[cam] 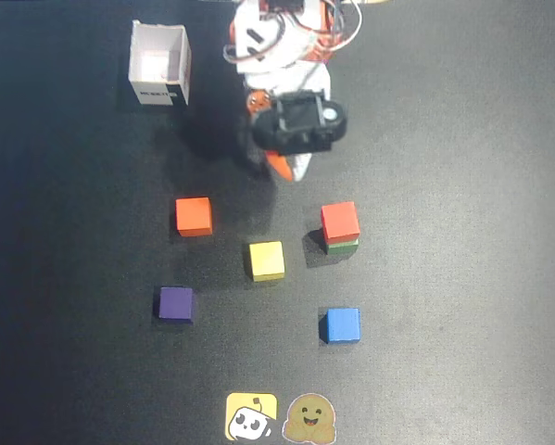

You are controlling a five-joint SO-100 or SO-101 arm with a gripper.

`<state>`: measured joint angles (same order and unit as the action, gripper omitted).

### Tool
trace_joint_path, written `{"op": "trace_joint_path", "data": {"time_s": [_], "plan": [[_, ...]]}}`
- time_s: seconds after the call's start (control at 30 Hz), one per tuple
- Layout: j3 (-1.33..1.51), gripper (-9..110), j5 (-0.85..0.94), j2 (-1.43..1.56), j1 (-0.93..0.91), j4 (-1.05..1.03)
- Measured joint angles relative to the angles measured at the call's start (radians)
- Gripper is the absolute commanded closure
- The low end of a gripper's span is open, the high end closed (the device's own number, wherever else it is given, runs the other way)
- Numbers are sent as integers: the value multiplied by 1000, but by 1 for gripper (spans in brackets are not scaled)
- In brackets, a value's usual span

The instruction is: Put the red cube on top of the green cube.

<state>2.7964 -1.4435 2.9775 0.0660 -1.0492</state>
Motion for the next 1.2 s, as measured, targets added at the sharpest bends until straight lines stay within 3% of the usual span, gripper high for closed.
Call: {"op": "trace_joint_path", "data": {"time_s": [0.4, 0.8, 1.2], "plan": [[80, 101, 23, 101, -35, -26], [81, 101, -8, 104, -41, -196], [81, 101, 72, 104, -41, -207]]}}
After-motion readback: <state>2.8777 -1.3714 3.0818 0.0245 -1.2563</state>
